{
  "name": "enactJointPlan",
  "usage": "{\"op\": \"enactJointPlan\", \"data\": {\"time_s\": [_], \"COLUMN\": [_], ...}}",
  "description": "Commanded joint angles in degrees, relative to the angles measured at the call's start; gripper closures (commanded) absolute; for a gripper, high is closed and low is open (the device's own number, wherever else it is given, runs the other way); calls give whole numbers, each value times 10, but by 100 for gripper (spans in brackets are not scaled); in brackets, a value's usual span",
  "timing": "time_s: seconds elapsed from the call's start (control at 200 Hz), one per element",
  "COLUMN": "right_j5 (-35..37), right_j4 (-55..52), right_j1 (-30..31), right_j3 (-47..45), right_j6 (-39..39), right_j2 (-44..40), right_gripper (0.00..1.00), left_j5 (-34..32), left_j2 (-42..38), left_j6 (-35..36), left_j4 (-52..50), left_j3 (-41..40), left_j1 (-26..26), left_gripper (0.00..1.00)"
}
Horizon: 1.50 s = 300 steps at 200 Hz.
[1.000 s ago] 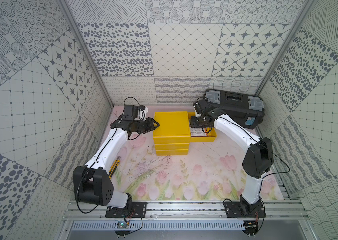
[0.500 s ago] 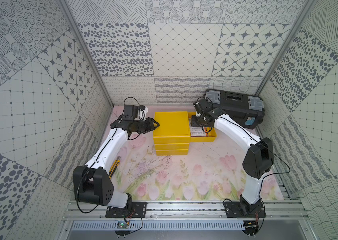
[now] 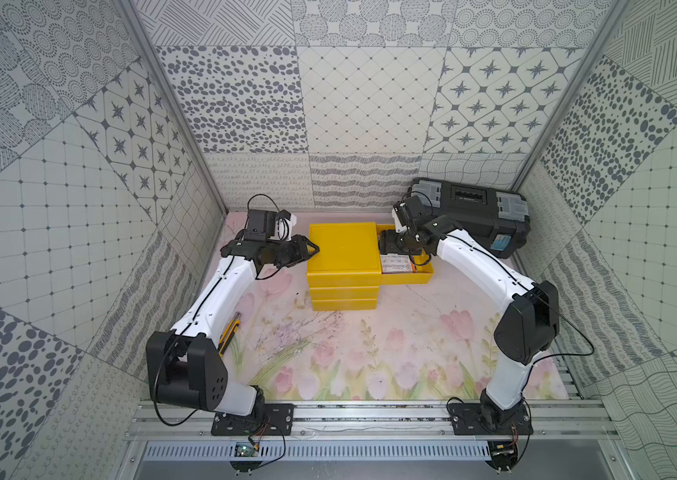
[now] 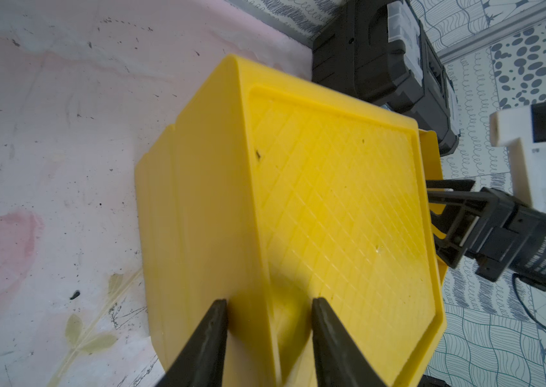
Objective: Take the seed bags out of the drawer
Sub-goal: Pick up the seed packet from the drawer.
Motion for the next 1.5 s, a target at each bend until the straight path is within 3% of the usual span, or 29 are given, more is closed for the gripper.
{"op": "enactJointPlan", "data": {"time_s": [0.0,0.295,0.635,1.201,1.496], "right_j5": [-14,-15,47,128,131], "right_j4": [12,12,5,1,-1], "right_j1": [0,2,18,27,21], "right_j3": [-10,-2,15,40,43], "right_j6": [-4,-9,-16,-10,-10], "right_j2": [-6,19,49,46,26], "right_gripper": [16,10,13,74,77], "left_j5": [-49,-51,-46,-40,-41], "left_j2": [16,18,18,16,15], "left_j6": [15,14,14,12,13], "left_j4": [-91,-92,-91,-90,-91], "left_j3": [-8,-8,-6,-8,-9], "left_j1": [3,4,3,9,10], "left_gripper": [57,57,57,57,57]}}
